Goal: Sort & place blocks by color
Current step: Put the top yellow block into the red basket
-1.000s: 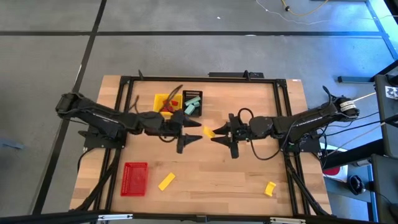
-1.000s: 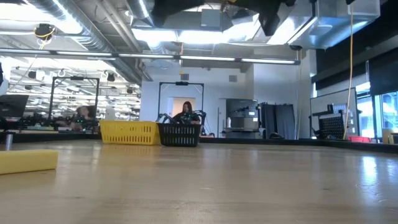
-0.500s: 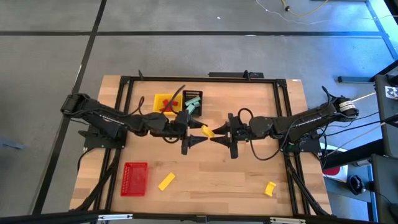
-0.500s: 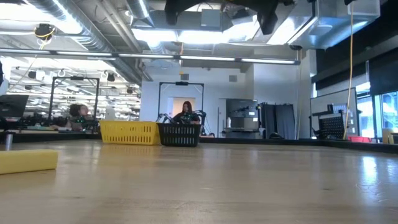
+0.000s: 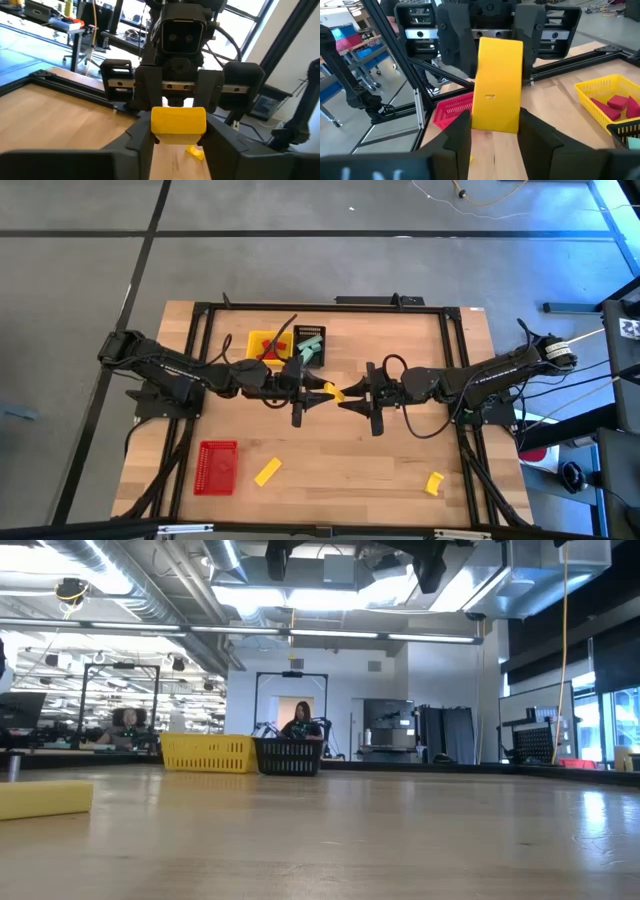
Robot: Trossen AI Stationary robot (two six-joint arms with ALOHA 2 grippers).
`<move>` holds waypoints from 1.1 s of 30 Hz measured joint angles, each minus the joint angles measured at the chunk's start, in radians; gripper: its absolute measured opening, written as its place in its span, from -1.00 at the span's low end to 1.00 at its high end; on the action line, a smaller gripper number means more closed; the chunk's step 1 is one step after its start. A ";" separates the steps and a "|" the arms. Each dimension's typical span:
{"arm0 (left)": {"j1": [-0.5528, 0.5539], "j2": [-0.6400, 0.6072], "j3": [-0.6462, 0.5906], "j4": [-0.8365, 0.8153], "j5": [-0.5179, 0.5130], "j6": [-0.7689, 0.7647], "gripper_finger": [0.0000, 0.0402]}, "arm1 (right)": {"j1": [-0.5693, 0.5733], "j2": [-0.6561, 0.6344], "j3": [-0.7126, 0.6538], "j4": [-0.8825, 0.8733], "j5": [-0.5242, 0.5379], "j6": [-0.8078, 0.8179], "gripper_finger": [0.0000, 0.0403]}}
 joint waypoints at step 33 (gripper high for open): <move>-0.078 -0.663 -0.380 -0.148 -0.176 0.056 -0.41 | -0.002 -0.311 -0.007 -0.287 0.162 0.003 0.56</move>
